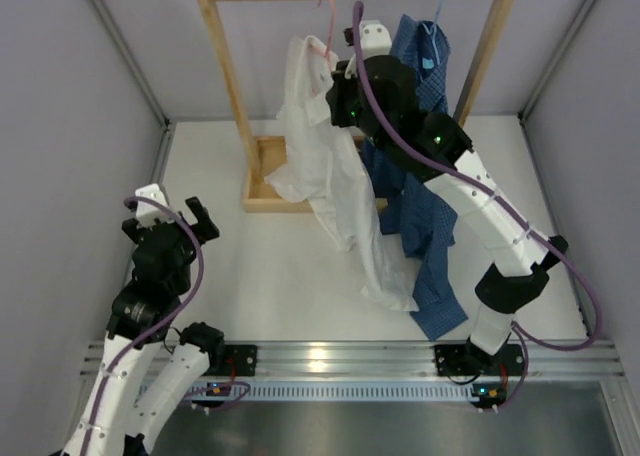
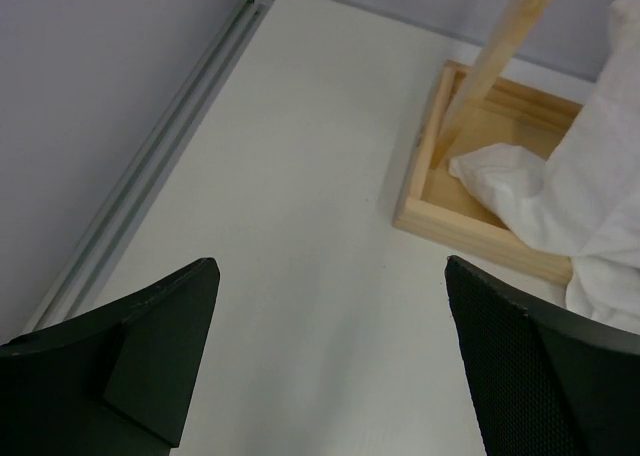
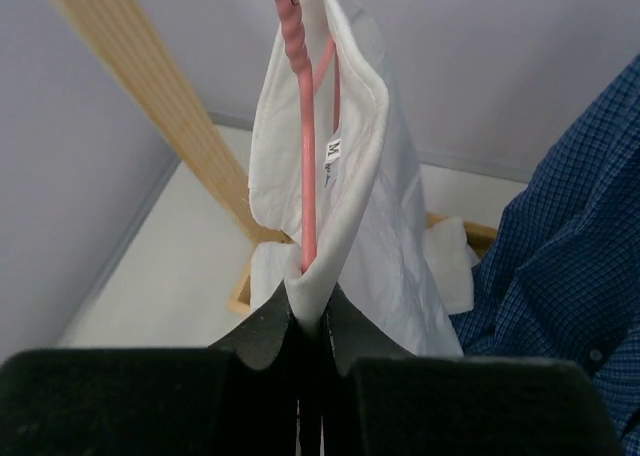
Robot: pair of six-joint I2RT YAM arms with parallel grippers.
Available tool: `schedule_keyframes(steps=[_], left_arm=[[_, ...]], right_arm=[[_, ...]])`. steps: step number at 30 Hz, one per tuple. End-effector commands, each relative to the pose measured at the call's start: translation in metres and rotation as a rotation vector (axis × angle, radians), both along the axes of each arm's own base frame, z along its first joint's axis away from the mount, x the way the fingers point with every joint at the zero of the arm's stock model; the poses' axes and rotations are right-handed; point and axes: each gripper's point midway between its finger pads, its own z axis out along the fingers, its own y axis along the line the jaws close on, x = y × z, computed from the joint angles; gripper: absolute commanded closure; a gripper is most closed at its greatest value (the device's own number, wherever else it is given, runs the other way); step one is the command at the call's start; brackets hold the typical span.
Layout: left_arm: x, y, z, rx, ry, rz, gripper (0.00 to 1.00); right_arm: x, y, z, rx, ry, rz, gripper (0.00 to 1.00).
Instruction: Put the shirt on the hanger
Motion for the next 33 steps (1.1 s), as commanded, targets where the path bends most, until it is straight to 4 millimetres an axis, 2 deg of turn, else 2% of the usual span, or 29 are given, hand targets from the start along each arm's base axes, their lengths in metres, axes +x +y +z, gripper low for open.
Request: schedule_keyframes(steps=[1,3,10,14,25,33], left_arm=[[0.017,0.004,-0.007,-0.041,0.014,-0.001,0.02],[0.018,0.014,-0.01,-0.058,0.024,0.04,0.02],[0.021,0.012,-0.016,-0.075,0.038,0.014,0.02],[0.023,0.009,-0.019,-0.075,0.049,-0.005,0.02],[0.024,0.003,-0.025,-0.081,0.067,-0.04,0.02],[0.025,0.002,-0.026,-0.08,0.071,-0.042,0.02]], right_arm=[[0.015,-0.019,0.026,0.096,-0.009,-0.048,1.0],[0.023,-0.016,0.028,0.088,-0.031,-0.047,1.0],[0.043,-0.021,0.044,0.098,-0.111,-0.105,1.0],[0.057,-0.021,0.043,0.098,-0.129,-0.126,1.0],[0.068,-0.017,0.052,0.109,-0.193,-0.153,1.0],[0.095,-0.005,0.03,0.055,-0.196,-0.183,1.0]])
